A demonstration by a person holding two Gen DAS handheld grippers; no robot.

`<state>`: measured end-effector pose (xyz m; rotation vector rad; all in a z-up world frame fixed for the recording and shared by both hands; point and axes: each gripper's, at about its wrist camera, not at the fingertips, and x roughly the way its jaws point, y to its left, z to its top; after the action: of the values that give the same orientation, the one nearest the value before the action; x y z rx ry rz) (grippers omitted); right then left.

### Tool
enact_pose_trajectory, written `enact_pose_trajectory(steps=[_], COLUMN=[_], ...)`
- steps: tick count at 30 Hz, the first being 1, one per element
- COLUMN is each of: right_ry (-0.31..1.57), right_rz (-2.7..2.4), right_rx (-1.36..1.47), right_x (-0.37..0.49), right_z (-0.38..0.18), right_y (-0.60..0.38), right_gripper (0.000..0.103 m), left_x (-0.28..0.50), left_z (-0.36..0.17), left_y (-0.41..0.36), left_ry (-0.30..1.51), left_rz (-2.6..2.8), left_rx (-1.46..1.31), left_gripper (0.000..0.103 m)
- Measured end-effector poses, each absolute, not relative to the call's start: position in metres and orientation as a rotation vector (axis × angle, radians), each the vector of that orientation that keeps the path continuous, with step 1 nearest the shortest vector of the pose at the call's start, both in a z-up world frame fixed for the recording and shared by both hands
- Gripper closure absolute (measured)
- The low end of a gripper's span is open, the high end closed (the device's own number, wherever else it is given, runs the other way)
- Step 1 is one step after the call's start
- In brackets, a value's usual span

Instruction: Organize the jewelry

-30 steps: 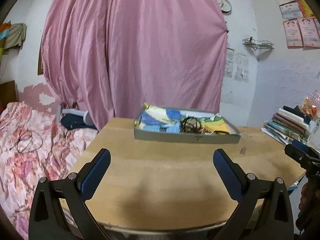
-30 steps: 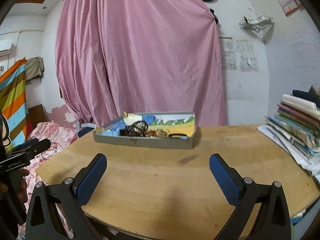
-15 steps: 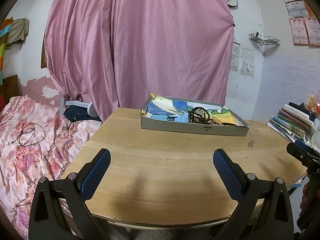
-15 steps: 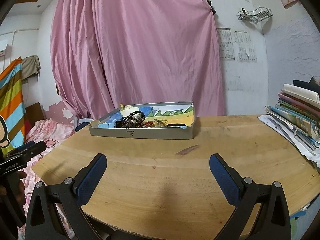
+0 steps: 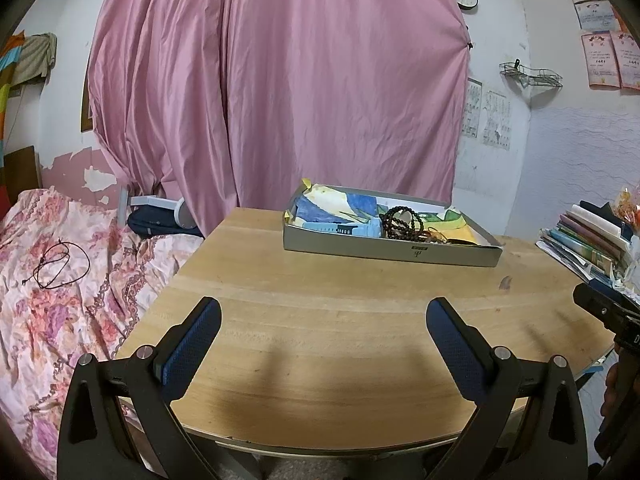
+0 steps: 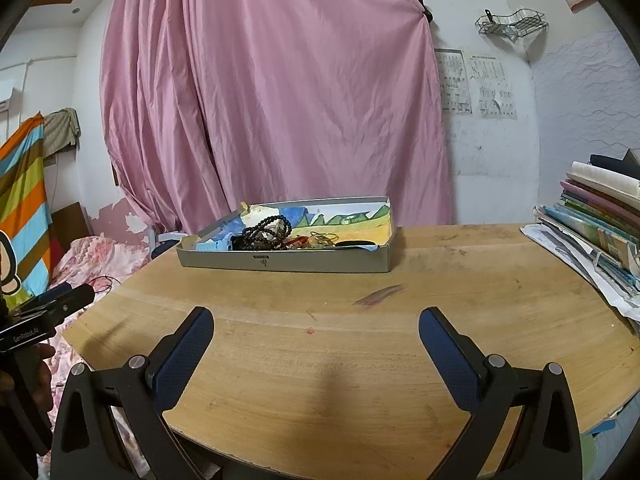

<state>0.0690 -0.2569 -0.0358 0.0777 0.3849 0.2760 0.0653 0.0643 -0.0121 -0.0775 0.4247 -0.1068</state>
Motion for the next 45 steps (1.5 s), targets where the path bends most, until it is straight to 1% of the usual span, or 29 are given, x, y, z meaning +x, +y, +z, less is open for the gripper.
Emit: enact_pose_trajectory(steps=[45], right_ry=[0.405], right_rz=[0.279], right_rx=[0.079], right_x=[0.074], right_z=[-0.044], right_y=[-0.251], right_gripper=[0.0], left_x=[0.064], left_z=[-0.025], left_y=[0.068], left_ry=[0.441], left_rz=[-0.121], left_rx=[-0.055], left_gripper=[0.003])
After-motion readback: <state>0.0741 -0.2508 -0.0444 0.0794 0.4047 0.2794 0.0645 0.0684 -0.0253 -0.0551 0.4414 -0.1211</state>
